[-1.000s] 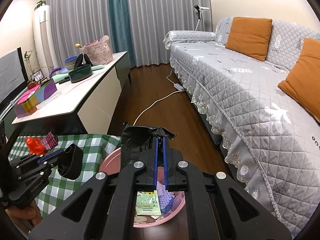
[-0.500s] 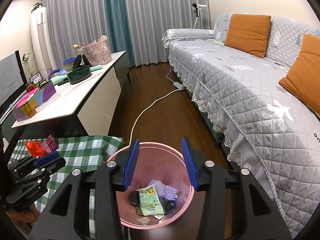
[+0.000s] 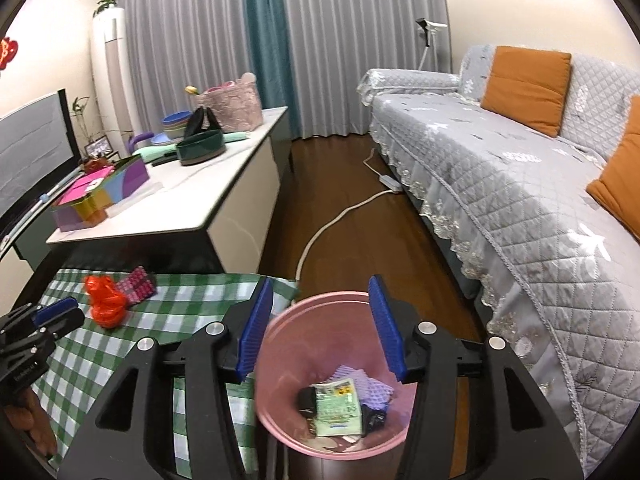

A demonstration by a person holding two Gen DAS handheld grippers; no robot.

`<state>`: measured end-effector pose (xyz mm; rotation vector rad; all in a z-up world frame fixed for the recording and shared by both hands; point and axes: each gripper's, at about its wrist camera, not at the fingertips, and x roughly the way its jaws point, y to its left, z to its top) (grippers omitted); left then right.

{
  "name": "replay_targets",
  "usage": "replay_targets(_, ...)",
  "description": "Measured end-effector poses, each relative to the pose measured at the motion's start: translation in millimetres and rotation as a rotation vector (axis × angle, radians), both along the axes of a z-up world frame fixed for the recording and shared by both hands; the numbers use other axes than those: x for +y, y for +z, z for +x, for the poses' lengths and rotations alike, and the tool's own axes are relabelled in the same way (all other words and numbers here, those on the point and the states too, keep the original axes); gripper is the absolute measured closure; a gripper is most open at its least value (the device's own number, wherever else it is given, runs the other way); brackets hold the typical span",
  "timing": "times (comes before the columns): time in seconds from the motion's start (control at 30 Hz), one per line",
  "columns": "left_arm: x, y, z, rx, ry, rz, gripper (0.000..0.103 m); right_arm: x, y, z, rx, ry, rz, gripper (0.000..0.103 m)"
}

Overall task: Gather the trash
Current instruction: 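Move both open tools back over the table toward the red bag and pink card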

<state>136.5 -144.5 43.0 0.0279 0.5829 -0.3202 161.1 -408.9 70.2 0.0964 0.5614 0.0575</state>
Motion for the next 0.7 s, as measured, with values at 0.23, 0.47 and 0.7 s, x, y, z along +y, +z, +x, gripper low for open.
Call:
replay_targets(0.23,53,2,-15,-0.027,0.096,-0.004,0.077,39,4,2,-0.019,0.072,-0.004,0.052)
replay_targets(0.47,107,-10,-17,-0.004,0.233,-0.048,0.077,72,-3,6,-0.010,0.135,-0.016,0.052)
replay_targets(0.7,156,-15,-12,0.003,0.338,-0.089,0.077,108,-13,21,-0.001,0.199,-0.002,0.052)
